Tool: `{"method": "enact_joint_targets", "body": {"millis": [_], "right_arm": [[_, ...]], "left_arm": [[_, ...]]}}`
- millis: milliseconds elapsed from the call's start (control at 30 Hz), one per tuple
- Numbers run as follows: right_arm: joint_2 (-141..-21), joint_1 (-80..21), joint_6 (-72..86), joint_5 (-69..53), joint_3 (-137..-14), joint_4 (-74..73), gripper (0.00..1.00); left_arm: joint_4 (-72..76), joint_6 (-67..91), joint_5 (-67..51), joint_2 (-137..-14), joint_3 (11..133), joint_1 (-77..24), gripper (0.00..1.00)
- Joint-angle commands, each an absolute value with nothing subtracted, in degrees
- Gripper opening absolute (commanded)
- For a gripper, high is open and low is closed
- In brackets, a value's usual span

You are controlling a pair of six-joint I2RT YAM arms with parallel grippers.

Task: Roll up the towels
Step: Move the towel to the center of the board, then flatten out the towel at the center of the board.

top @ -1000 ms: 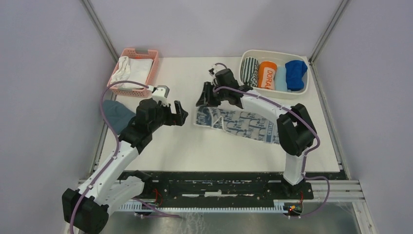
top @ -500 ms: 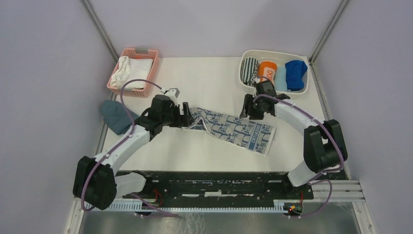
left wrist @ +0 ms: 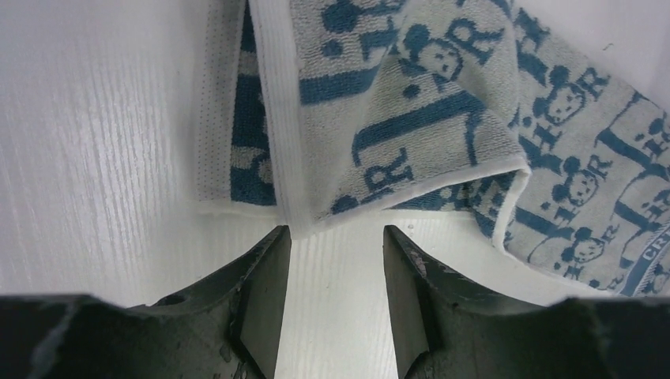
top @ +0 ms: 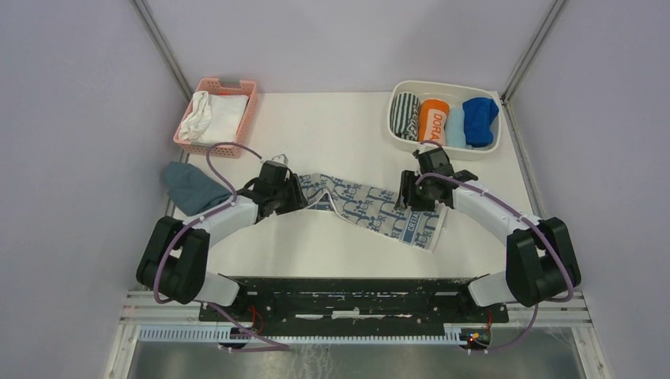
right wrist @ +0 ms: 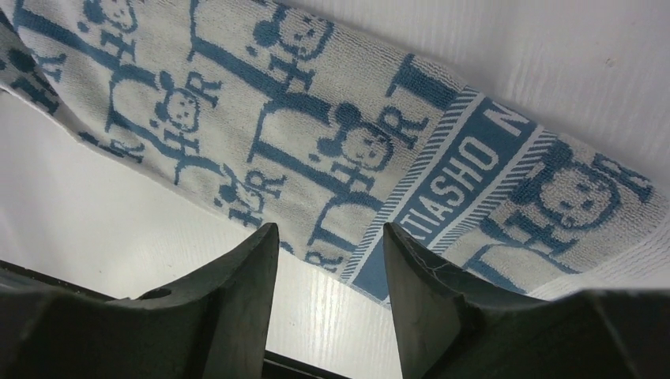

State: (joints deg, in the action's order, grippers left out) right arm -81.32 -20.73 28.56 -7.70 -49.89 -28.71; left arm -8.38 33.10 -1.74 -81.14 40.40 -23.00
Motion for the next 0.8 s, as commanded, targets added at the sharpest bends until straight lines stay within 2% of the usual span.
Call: {"method": "enact_joint_targets", "body": {"millis": [0,267,467,600,767], "right_arm": [[-79.22,-20.65,27.71,-8.53,-49.54,-26.19,0.59],[-78.79,-20.64,27.69,-8.46,-48.1,-25.81,0.6],[-78.08,-20.62,27.69,-7.52,-47.63,-26.12,0.6],[-77.78,-20.59,27.39,-7.16,-47.52,-26.63,0.6],[-77.75,-20.65,27.07,-6.62,-47.37,-27.88,0.6]], "left_arm": [[-6.36,36.8,2.54,-81.33,39.79,-23.22,0.54],[-8.13,35.26,4.41,-83.5,40.79,-23.44,0.56],[-8.07,35.02,3.97,-87.35,41.75,-24.15,0.5],[-7.9,35.39,4.41,-87.21,41.68,-25.19,0.42],[-8.21,35.35,4.36,-86.07,42.99,-25.37,0.22]]}}
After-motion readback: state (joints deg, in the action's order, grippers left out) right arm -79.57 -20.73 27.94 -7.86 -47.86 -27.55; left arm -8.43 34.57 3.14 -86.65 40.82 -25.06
